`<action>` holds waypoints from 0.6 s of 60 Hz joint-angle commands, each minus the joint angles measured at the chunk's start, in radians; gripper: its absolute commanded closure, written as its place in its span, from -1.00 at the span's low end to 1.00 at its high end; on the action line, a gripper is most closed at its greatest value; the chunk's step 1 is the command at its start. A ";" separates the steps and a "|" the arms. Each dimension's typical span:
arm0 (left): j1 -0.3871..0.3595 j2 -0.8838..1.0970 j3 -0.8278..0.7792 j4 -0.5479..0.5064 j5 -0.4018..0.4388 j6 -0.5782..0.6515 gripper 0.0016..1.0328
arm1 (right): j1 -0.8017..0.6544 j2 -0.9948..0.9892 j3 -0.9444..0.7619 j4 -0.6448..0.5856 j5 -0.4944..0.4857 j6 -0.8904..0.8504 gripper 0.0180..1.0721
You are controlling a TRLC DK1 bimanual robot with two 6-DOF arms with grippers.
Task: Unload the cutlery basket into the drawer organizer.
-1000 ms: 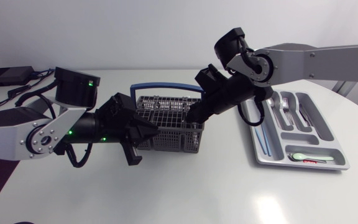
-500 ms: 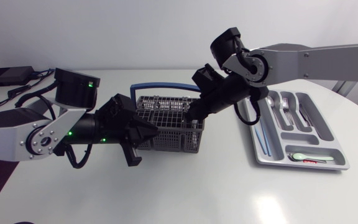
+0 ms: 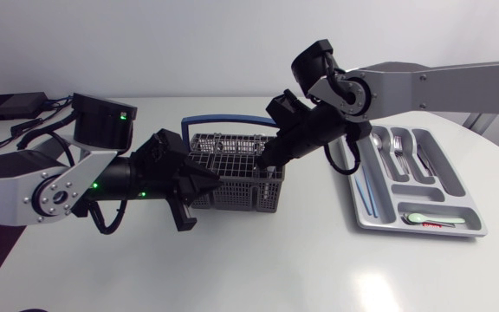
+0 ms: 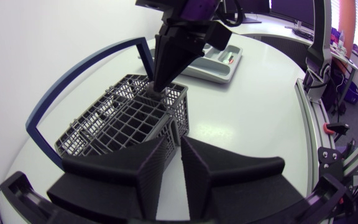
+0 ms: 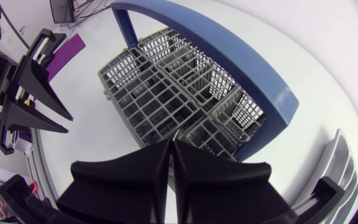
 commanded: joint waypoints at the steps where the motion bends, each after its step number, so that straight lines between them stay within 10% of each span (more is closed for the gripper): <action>1: 0.000 -0.018 -0.033 -0.002 0.001 0.019 0.62 | 0.007 -0.037 0.014 -0.004 0.013 0.009 0.89; 36: -0.006 -0.018 -0.045 0.001 0.001 0.019 0.62 | 0.015 -0.195 0.014 -0.041 -0.102 0.026 0.89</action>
